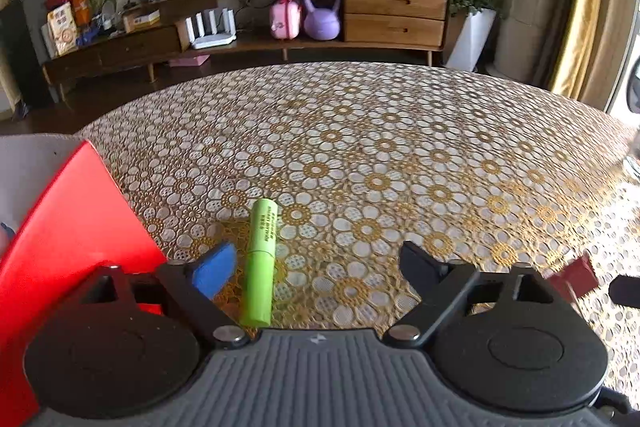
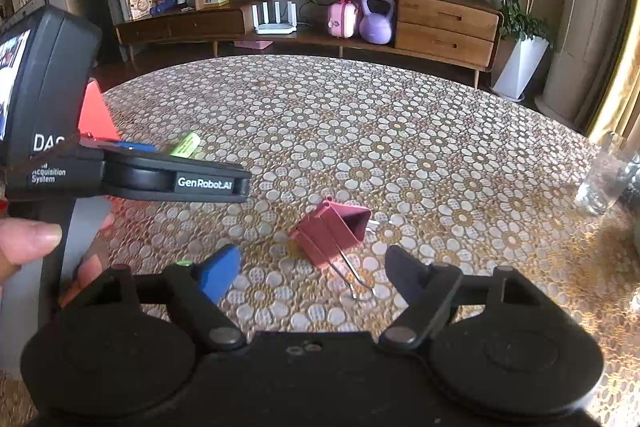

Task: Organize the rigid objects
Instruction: 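Grasp the lime-green highlighter with the left tool while the right tool grasps the pink binder clip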

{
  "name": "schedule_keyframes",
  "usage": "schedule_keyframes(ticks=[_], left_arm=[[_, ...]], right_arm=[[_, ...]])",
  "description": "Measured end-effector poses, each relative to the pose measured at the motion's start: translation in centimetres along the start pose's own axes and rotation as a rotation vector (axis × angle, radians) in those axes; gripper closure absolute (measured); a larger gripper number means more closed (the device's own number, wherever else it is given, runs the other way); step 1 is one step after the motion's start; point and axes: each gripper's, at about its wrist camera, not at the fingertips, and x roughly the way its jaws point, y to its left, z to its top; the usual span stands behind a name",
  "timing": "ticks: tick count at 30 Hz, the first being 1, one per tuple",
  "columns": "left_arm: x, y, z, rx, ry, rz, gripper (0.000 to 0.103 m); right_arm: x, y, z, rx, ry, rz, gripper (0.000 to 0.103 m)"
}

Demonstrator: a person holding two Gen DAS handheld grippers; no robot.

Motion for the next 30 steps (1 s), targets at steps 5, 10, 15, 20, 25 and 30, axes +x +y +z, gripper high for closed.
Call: schedule_keyframes(ticks=[5, 10, 15, 20, 25, 30], left_arm=[[1.1, 0.9, 0.0, -0.032, 0.013, 0.008, 0.038], [1.4, 1.0, 0.3, -0.038, -0.008, 0.016, 0.046], [1.5, 1.2, 0.3, -0.046, -0.029, 0.029, 0.07], [1.5, 1.7, 0.5, -0.067, -0.033, 0.031, 0.087], [1.5, 1.8, 0.6, -0.072, -0.027, 0.026, 0.087], [0.9, 2.1, 0.2, -0.079, -0.016, 0.009, 0.087]], right_arm=[[1.7, -0.7, 0.4, 0.048, 0.004, -0.006, 0.032], [3.0, -1.6, 0.4, 0.127, 0.009, -0.02, 0.038], [3.2, -1.9, 0.1, 0.184, -0.003, -0.028, 0.049], [3.0, -1.6, 0.1, 0.197, -0.012, -0.023, 0.061], [2.4, -1.5, 0.0, 0.207, -0.027, -0.04, 0.062], [1.0, -1.4, -0.1, 0.214, -0.042, -0.029, 0.062]])
